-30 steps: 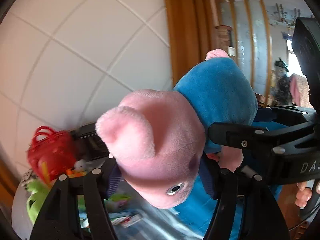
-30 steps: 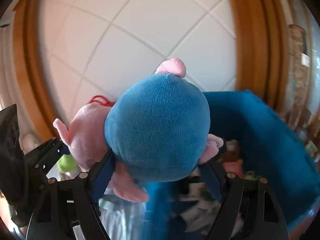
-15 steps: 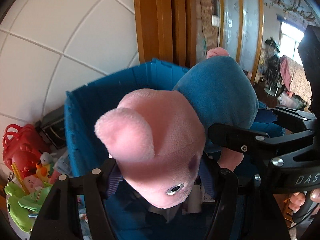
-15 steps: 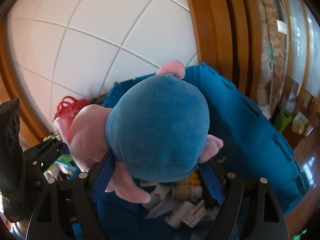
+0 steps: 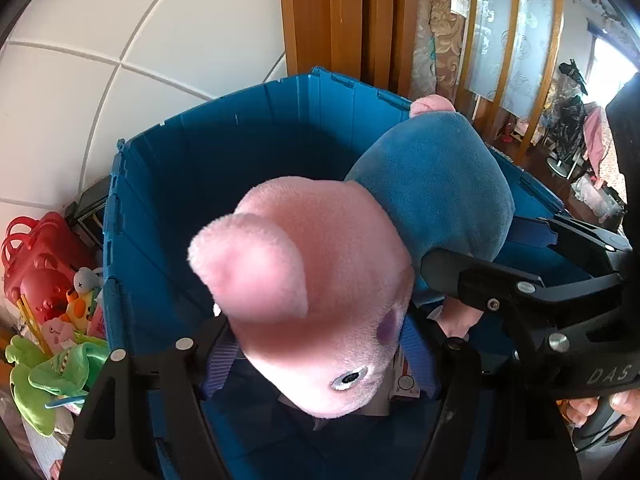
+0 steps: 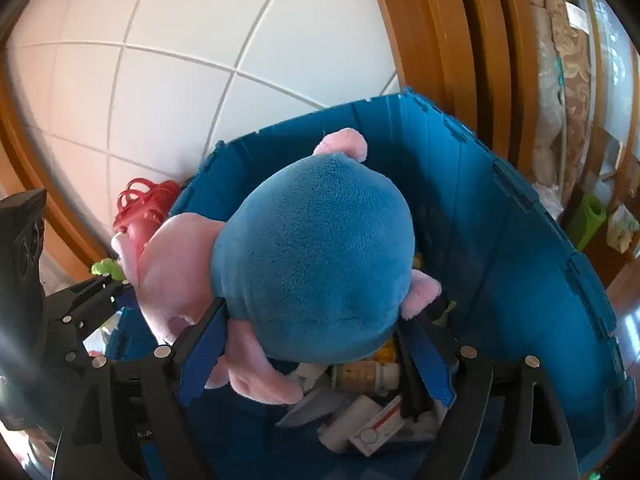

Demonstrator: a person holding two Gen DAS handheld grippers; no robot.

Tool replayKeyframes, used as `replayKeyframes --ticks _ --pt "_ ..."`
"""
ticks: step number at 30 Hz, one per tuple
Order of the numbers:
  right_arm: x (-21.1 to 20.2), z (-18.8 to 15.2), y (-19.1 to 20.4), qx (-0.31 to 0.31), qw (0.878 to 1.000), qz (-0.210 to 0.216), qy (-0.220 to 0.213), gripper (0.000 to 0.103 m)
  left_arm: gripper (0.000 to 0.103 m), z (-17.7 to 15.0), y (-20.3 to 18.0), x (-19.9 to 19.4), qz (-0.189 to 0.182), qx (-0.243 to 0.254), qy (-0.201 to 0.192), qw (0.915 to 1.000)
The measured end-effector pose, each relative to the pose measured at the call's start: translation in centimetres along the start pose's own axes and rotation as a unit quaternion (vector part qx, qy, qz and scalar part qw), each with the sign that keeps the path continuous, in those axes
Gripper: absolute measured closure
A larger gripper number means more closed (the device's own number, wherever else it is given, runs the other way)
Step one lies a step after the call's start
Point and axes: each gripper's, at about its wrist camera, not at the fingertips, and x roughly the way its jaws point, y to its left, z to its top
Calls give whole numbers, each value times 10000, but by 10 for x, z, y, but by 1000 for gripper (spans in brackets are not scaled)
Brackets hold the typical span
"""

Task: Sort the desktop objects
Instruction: 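Carry the plush pig into the blue crate and open both grippers, then move both grippers back from the crate to the pile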

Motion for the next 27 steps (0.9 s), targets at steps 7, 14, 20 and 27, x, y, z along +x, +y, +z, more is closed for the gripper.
replayKeyframes --ticks 7,14,20,27 --pt "0 1 -16 110 9999 4 17 2 30 3 -4 16 206 -118 191 9995" --pt "4 -2 -26 163 9998 -81 82 0 30 1 -2 11 334 -178 136 9992" --pt "2 -4 -19 62 9998 -185 92 0 29 -8 3 -1 479 -304 2 9984" --pt "-10 -9 -2 -75 9999 -122 -64 0 21 -29 11 -47 1017 -366 -763 9912"
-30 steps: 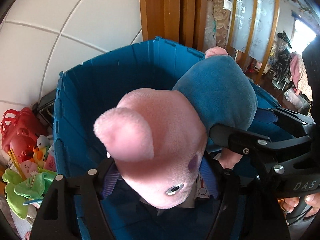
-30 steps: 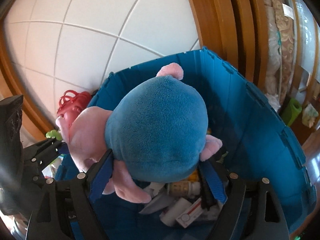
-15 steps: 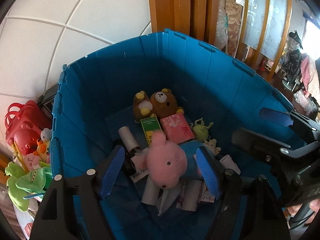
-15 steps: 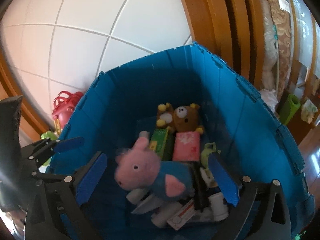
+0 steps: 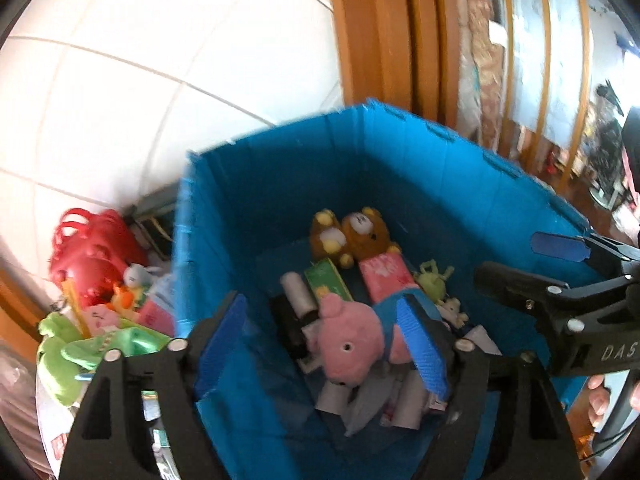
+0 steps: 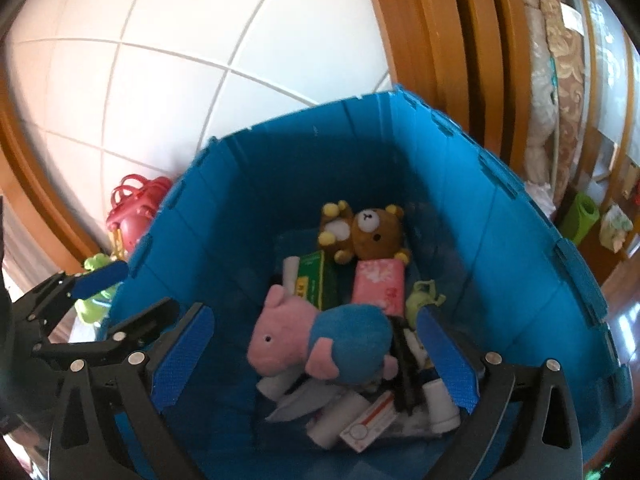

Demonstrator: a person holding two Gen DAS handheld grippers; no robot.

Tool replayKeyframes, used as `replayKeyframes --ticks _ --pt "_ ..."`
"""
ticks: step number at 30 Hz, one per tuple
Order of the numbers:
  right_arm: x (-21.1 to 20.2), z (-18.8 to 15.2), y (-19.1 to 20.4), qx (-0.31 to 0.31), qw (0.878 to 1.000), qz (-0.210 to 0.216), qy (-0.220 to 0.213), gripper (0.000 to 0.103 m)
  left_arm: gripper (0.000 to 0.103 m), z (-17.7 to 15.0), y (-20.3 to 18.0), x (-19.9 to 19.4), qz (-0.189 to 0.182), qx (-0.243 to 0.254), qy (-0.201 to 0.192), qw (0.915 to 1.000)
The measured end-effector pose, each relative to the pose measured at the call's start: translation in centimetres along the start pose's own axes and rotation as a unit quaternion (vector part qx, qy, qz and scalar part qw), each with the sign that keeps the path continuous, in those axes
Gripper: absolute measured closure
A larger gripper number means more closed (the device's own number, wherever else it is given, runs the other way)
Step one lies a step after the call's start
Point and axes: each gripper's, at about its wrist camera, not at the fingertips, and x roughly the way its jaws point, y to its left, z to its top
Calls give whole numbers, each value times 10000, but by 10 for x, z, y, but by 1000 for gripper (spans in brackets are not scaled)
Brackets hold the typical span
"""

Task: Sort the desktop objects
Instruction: 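Move both grippers back from the crate to the pile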

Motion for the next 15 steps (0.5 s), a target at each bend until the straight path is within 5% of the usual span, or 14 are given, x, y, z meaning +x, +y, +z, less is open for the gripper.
replayKeyframes --ticks 8,15 --pt "-24 -4 62 -529 9971 319 -448 0 21 -39 73 -47 604 -826 -626 9928" --pt "-19 -23 145 -1051 9889 907 -532 0 21 -102 163 -66 1433 -1592 -614 9749"
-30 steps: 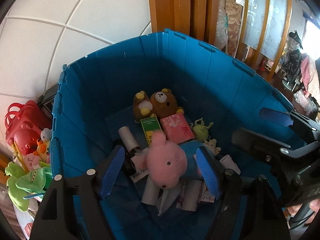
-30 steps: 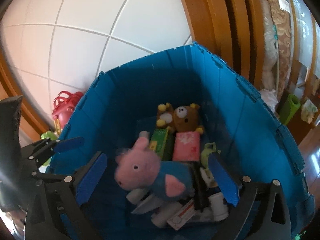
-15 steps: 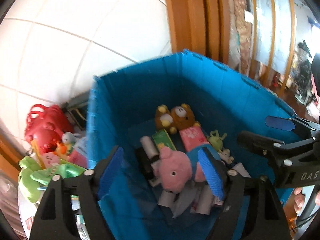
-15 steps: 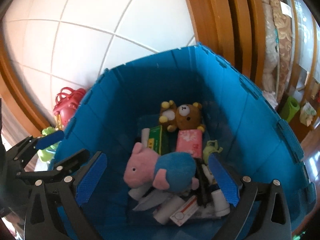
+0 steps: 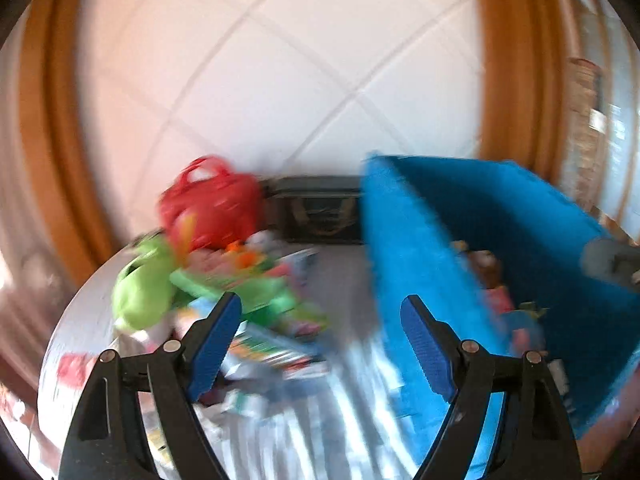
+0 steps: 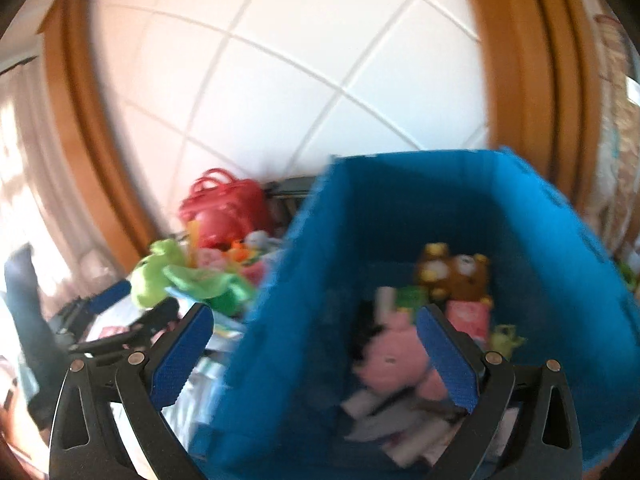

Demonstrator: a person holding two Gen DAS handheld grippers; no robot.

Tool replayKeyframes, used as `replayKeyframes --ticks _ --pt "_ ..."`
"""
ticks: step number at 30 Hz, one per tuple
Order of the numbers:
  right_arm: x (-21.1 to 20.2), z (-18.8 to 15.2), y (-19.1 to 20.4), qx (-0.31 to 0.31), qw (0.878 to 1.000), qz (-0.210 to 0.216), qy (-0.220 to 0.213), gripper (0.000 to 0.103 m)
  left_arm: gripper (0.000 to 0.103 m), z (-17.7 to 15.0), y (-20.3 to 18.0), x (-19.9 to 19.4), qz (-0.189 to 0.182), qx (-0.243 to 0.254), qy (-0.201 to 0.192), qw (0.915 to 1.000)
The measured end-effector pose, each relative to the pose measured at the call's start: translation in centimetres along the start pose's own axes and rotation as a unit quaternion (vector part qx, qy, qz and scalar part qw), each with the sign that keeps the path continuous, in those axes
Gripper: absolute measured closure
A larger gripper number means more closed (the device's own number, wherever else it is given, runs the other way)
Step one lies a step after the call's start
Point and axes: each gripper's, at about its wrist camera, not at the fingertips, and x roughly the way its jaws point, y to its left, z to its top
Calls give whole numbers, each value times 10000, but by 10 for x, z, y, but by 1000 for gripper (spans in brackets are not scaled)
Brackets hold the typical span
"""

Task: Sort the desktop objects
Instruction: 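Move both grippers back from the crate to the pile, then grasp the yellow snack pouch with the left gripper while the right grasps the white medicine box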

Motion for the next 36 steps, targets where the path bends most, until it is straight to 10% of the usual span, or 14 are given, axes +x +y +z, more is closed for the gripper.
replayKeyframes --ticks 12,26,32,36 --pt "80 -25 148 -776 9928 883 246 0 21 -114 204 57 1450 -1452 1449 9679" --pt "255 -145 178 -1361 9731 676 1731 0 21 -241 244 121 1816 -2481 2387 9211" --pt "300 -181 169 -1474 9610 672 2239 0 46 -261 239 145 1615 -2531 2705 9147" --pt "325 -191 168 -1483 9555 720 2446 0 72 -254 228 144 1694 -2136 2578 9269"
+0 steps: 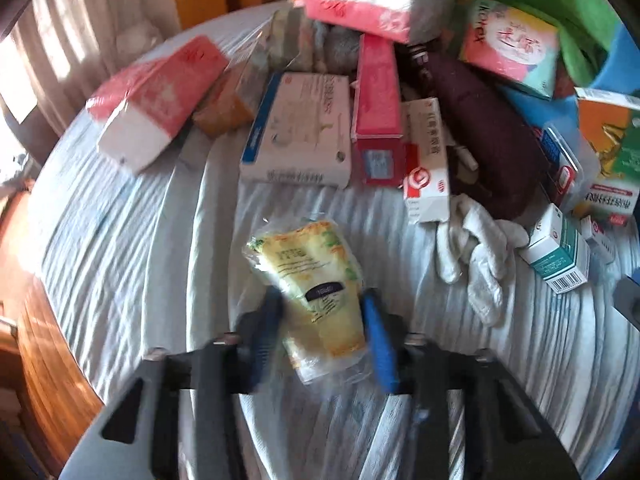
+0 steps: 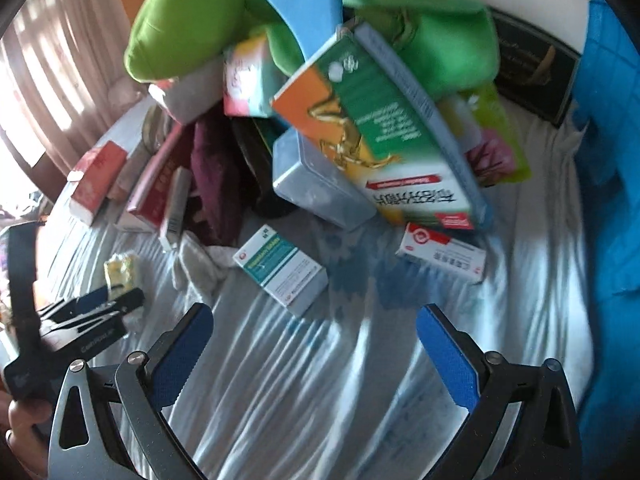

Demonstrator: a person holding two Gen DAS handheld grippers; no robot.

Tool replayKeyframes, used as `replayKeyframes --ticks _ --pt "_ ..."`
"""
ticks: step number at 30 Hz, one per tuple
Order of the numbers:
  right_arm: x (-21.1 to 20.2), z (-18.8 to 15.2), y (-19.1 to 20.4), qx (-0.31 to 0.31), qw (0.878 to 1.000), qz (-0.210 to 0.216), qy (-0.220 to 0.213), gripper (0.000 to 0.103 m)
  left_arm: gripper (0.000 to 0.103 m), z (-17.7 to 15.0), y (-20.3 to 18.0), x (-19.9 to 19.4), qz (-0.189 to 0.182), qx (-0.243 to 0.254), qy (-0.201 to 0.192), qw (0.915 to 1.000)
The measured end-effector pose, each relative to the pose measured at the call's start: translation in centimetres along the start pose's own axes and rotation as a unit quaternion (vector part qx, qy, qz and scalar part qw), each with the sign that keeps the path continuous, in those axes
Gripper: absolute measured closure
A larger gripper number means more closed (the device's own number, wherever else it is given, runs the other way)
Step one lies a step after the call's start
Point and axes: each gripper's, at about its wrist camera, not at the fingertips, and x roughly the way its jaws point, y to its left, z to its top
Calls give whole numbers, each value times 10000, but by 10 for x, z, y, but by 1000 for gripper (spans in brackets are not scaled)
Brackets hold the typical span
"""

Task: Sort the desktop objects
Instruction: 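Grasp the yellow snack pouch with the left gripper while the right grasps the white medicine box, then carry the pouch and white box into the crate and open both grippers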

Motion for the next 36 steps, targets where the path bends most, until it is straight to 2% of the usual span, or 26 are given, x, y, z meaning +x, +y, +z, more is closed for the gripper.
replayKeyframes --ticks 3,8,11,12,13,14,16,19,21,27,32,36 --pt "13 6 -2 43 10000 -15 38 0 75 1 -6 -10 -12 176 -140 9997" --pt "36 18 2 -7 9996 198 220 0 75 3 -9 -34 -165 309 -395 9986" --pt "49 22 10 -177 9993 79 319 1 75 5 -10 -42 -228 376 -441 9981" --pt "52 23 13 -238 9991 66 344 4 75 5 -9 -43 -245 390 -447 9979" --pt "54 23 15 -307 9989 21 362 21 75 6 -11 -44 -270 415 -439 9978" --pt "55 23 18 -386 9986 -30 373 46 75 5 -11 -45 -287 434 -429 9977" --pt "56 21 23 -515 9978 -137 405 60 75 6 -10 -46 -312 473 -409 9976" --pt "45 16 26 -507 9982 -84 322 63 75 12 -9 -46 -384 532 -435 9969" --pt "28 12 26 -406 9990 -56 151 65 75 21 -8 -44 -475 581 -506 9959" --pt "-32 4 29 -266 9987 -40 -439 67 75 26 -23 -85 -723 922 -952 9885" --pt "-106 8 32 -108 9924 -237 -1205 66 75 32 -50 -135 -1003 1382 -1486 9740" --pt "-179 8 20 131 9775 -616 -2013 66 75 38 -75 -170 -1350 1696 -1800 9595"
